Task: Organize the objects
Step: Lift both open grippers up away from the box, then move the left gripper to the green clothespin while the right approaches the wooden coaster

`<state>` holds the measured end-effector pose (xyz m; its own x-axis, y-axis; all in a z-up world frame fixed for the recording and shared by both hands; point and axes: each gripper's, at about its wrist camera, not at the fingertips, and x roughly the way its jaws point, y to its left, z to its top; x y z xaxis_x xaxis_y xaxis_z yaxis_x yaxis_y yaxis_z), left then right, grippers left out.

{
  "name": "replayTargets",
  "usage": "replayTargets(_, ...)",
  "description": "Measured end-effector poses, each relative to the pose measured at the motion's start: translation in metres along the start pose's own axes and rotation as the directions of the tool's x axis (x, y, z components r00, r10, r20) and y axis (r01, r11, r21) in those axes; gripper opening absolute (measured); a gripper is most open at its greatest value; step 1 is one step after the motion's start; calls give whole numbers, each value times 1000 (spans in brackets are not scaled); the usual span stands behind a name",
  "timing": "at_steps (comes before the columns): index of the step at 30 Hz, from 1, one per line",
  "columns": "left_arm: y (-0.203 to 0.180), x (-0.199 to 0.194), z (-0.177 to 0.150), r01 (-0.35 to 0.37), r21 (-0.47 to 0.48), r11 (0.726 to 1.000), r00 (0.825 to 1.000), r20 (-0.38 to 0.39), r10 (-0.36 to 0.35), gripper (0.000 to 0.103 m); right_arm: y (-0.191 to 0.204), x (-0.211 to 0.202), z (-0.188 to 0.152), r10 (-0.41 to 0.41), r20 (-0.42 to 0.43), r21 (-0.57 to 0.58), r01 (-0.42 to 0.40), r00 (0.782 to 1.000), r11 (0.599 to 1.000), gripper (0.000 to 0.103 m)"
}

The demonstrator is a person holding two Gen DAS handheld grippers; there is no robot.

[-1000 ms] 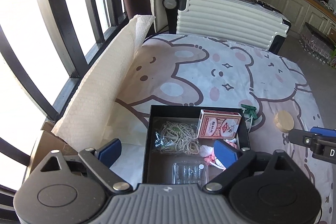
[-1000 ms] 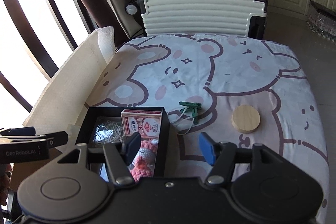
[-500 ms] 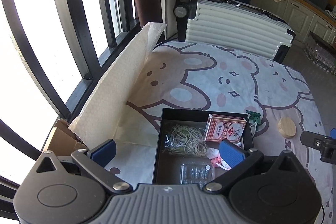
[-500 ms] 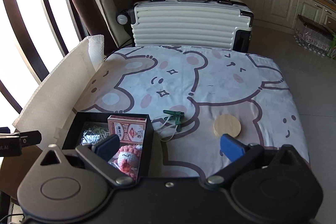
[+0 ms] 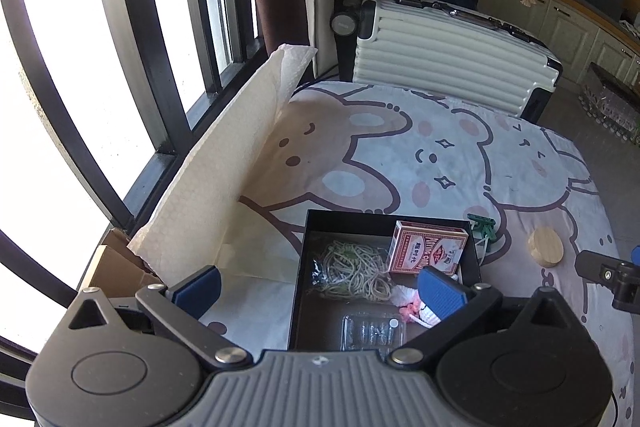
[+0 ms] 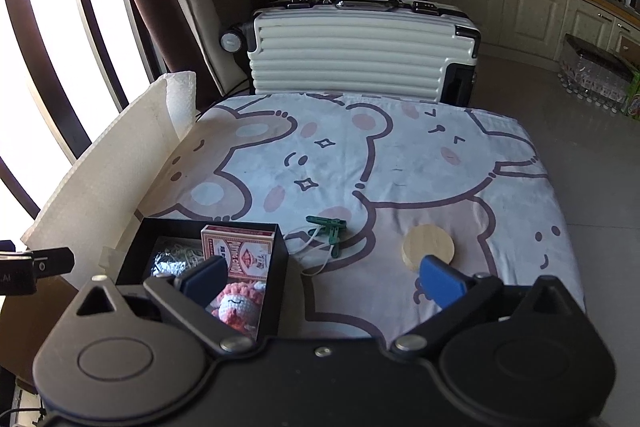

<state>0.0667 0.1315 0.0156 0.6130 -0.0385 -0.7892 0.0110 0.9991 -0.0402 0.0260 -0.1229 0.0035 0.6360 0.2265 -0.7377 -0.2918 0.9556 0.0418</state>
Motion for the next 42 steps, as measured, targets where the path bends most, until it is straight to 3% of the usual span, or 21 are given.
replayTargets(23,-97,24,12,129,141,982,991,3,-131,103,-102,-3,-10,-142,11,170,138,990,976,103)
replayTargets(31,-118,30,21,171,148,974,983,41,-178,101,-117,5,-10,-131,8,213,127,991,969,103)
replayTargets(35,-130,37,25,195,176,965,977,46,-206,92,-123,15,-6,-114,4,240,109,994,965,103)
replayTargets(42,-146,58,30,227,236,945,969,43,-244,89,-134,44,-2,-114,-33,291,119,993,949,103)
